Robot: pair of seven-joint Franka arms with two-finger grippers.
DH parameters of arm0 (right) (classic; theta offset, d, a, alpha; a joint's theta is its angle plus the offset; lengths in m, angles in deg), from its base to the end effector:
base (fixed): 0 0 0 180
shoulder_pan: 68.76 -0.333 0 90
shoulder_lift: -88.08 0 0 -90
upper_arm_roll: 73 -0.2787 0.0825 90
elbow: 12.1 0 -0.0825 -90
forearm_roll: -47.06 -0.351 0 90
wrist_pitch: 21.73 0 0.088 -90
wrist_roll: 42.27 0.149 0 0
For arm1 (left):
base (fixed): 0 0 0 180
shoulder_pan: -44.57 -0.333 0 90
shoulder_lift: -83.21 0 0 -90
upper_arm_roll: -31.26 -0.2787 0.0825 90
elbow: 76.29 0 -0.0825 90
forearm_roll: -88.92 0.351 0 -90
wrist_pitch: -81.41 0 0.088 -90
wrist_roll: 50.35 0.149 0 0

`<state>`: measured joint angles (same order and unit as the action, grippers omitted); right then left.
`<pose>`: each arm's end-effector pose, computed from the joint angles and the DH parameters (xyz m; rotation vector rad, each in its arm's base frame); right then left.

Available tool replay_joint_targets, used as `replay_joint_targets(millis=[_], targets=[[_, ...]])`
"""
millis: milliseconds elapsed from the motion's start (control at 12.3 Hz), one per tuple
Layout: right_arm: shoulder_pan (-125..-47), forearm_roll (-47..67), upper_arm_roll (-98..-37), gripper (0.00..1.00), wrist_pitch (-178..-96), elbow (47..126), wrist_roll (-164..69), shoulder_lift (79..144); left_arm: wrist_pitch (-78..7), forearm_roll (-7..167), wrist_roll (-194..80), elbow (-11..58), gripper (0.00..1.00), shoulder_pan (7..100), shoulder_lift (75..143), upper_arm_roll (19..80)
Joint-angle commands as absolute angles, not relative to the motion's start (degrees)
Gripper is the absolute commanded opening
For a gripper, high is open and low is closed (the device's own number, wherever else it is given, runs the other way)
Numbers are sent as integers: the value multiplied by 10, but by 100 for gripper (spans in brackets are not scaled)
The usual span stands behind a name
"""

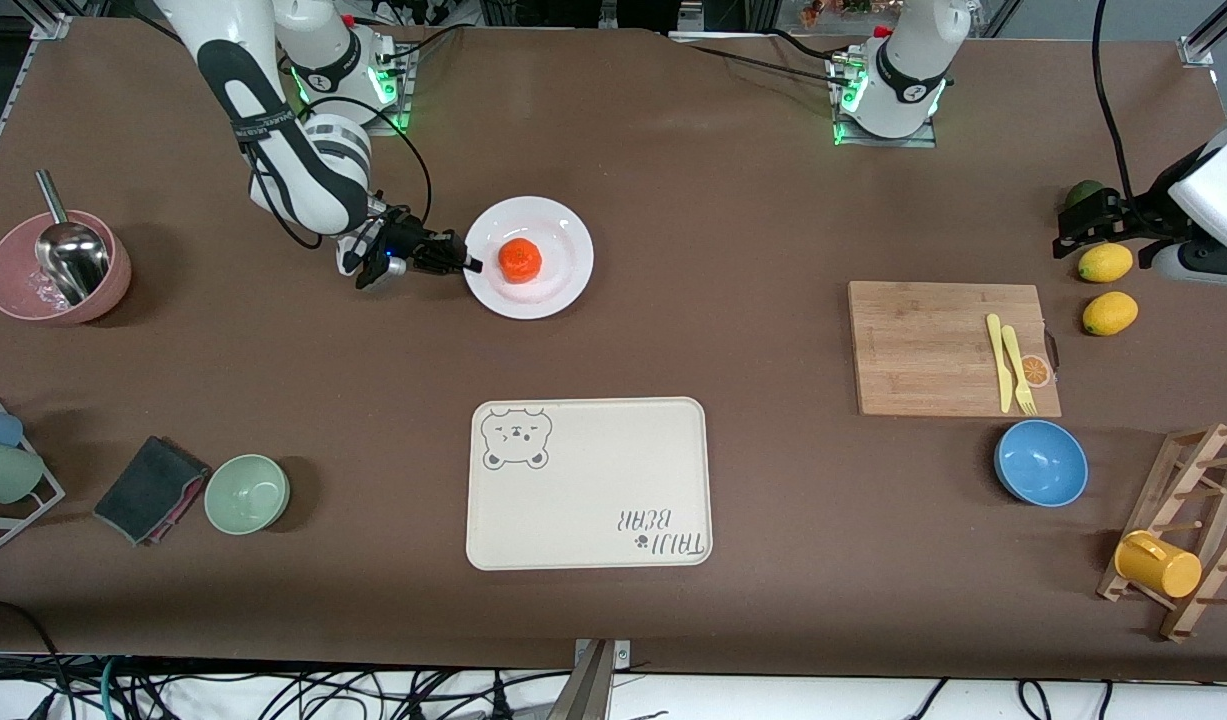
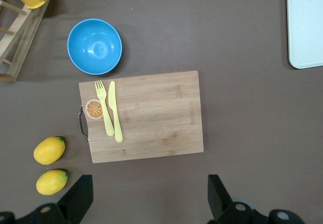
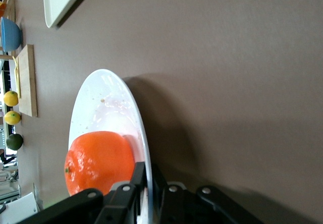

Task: Place orange and plate with both arms
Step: 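Slide the plate with the orange onto the bear tray with the right gripper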

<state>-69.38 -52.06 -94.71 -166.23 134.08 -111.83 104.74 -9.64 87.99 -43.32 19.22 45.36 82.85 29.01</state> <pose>0.3571 0.1819 0.1119 -2.3178 0.0690 -0.0819 0.5148 0.0108 0.5080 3.1144 -0.1501 -0.1094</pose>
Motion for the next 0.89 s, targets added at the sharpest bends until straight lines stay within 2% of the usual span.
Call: replay_joint_targets(millis=[0,405,648,810], targets=[[-687,-533,-949,0,-1677,1306,-1122,1067,-83,888,-423,175,100,456,835,290],[-690,-518,-948,0,-1675,1239,-1024,1071,-84,888,-423,175,100,457,835,290],[-688,-434,-948,0,-1675,1160,-894,1087,-83,888,-423,175,100,457,835,290],[-687,-359,-948,0,-1675,1079,-800,1129,-83,888,-423,175,100,457,836,290]])
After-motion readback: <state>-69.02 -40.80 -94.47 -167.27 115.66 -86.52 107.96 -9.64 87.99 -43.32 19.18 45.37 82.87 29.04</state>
